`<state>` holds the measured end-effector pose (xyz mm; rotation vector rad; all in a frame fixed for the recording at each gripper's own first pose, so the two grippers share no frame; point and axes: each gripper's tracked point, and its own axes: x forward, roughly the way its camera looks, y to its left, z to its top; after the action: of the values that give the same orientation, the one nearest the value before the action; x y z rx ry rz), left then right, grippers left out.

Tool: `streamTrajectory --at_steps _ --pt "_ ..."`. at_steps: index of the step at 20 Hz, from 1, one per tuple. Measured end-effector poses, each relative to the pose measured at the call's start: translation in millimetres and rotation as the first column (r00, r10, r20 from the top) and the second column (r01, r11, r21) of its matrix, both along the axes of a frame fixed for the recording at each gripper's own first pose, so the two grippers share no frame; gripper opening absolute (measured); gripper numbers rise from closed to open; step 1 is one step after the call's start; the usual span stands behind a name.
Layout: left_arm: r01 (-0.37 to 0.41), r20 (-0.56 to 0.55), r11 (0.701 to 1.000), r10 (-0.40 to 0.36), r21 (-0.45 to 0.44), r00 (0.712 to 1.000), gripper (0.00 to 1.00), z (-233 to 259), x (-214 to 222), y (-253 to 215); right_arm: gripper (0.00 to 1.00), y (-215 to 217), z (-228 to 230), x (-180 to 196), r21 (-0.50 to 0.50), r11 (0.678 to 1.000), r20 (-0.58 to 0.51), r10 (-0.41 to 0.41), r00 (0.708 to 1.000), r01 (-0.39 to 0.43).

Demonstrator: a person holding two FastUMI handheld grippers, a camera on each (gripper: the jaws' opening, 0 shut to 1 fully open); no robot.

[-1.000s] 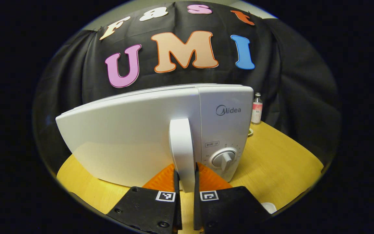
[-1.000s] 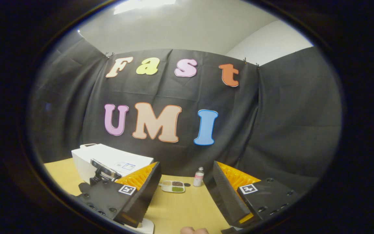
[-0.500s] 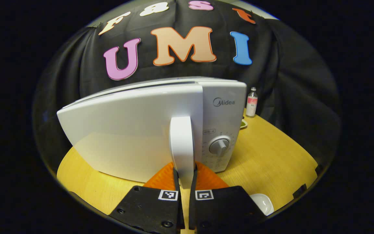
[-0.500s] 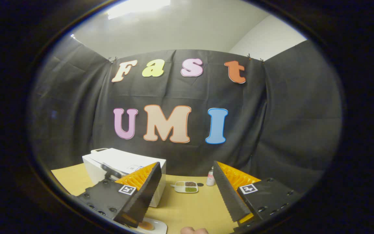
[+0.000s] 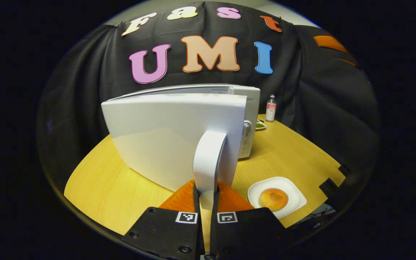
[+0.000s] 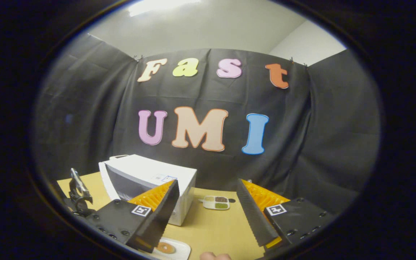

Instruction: Open the microwave oven with the left hand, put the food in, and close the microwave oven.

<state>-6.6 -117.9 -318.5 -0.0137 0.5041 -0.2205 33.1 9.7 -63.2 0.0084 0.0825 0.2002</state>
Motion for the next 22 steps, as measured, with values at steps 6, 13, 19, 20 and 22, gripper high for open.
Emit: streamTrajectory --at_steps 6,13,19,20,22 --pt "-0.112 -0.016 0.993 0.112 0.032 0.994 0.06 -1.4 -46.9 60.1 0.99 40.3 -22.8 -14.5 0.129 0.988 -0.038 0.090 0.995 -0.084" --pt "-0.299 -0.075 0.954 0.300 0.027 0.951 0.05 -7.6 -96.2 174.9 0.97 64.4 -65.6 -28.2 0.204 0.974 -0.165 0.129 0.978 -0.094" --pt "-0.275 -0.141 0.958 0.262 -0.082 0.955 0.05 -9.0 -114.2 244.1 0.92 66.4 -73.5 -43.9 0.210 0.977 -0.204 0.083 0.975 -0.039" --pt "-0.287 -0.152 0.954 0.273 -0.083 0.950 0.05 -7.8 -117.8 255.4 0.92 67.8 -78.8 -48.9 0.182 0.982 -0.209 0.079 0.975 -0.041" --pt "-0.307 -0.152 0.951 0.298 -0.033 0.942 0.05 -5.1 -125.5 275.4 0.92 63.1 -83.7 -55.8 0.118 0.992 -0.201 0.057 0.978 -0.034"
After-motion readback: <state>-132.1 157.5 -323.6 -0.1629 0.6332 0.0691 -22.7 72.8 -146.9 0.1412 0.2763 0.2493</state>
